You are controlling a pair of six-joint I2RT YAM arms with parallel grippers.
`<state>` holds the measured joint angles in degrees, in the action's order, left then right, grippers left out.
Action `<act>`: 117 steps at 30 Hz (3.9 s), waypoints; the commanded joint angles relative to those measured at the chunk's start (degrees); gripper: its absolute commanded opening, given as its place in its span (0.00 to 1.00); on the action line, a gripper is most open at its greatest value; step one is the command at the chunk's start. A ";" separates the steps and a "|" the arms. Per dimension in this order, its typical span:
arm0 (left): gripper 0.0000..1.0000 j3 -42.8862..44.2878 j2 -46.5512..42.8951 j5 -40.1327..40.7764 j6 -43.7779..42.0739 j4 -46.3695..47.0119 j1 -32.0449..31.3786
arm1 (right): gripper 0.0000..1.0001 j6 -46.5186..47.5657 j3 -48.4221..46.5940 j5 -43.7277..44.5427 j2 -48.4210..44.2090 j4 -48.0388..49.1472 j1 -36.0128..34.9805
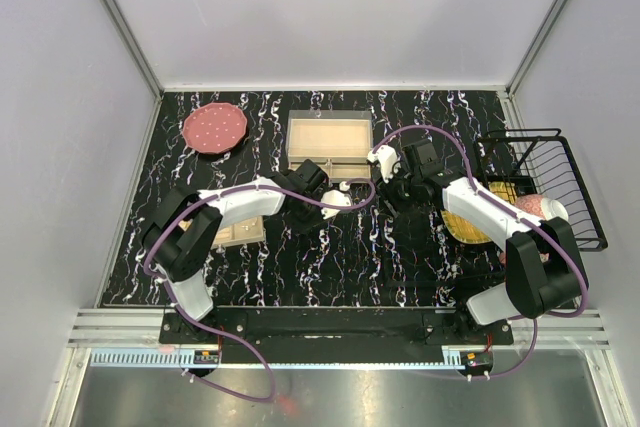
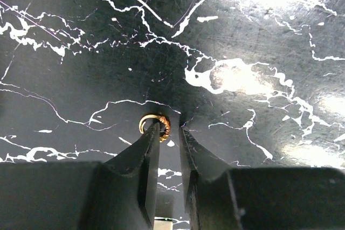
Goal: Organize the mixed jewelry
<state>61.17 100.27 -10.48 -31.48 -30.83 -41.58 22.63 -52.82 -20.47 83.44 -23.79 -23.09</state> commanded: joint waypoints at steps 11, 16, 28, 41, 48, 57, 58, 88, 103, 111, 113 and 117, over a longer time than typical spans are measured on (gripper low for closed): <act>0.23 -1.31 2.03 0.81 -0.60 2.97 -0.25 | 0.46 1.45 -0.97 3.59 0.50 -0.38 0.86; 0.19 -2.28 2.04 0.90 -0.94 3.32 -0.25 | 0.46 1.45 -1.06 3.68 0.41 -0.38 0.86; 0.00 -4.65 -4.72 -3.92 -2.79 2.80 -0.08 | 0.45 -0.57 -1.94 1.84 -0.91 -0.38 2.26; 0.00 9.83 -19.67 -29.23 -6.40 -18.55 0.54 | 0.47 -1.64 -6.50 -15.73 -7.32 -5.90 3.93; 0.00 24.15 -19.59 -46.53 -2.89 -29.00 2.21 | 0.49 3.38 -17.56 -24.61 -11.54 -12.68 3.76; 0.00 34.19 -16.69 -60.61 3.09 -32.54 5.90 | 0.53 7.69 -21.89 -22.35 -17.69 -12.95 -4.41; 0.00 34.54 -16.60 -61.15 3.53 -32.54 5.99 | 0.53 8.04 -21.72 -21.72 -17.87 -12.16 -6.42; 0.00 32.61 -14.66 -65.63 8.11 -31.13 10.12 | 0.54 12.70 -29.45 -18.38 -13.04 -16.20 -22.52; 0.00 32.35 -14.40 -65.46 8.11 -31.13 10.65 | 0.33 13.67 -30.15 -17.68 -12.34 -17.43 -23.93; 0.00 32.09 -13.96 -65.63 7.93 -31.13 10.65 | 0.13 13.40 -31.12 -17.67 -11.28 -17.34 -24.46; 0.00 32.17 -13.87 -65.55 8.02 -31.13 10.65 | 0.07 13.31 -31.03 -17.76 -11.19 -17.43 -24.54; 0.00 32.52 -14.05 -64.93 8.11 -31.22 10.65 | 0.00 13.05 -30.42 -17.59 -11.45 -17.17 -24.54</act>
<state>93.21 86.21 -73.34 -23.44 -63.81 -30.83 35.94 -81.21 -37.41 71.96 -42.39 -46.52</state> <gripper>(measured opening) 0.005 0.016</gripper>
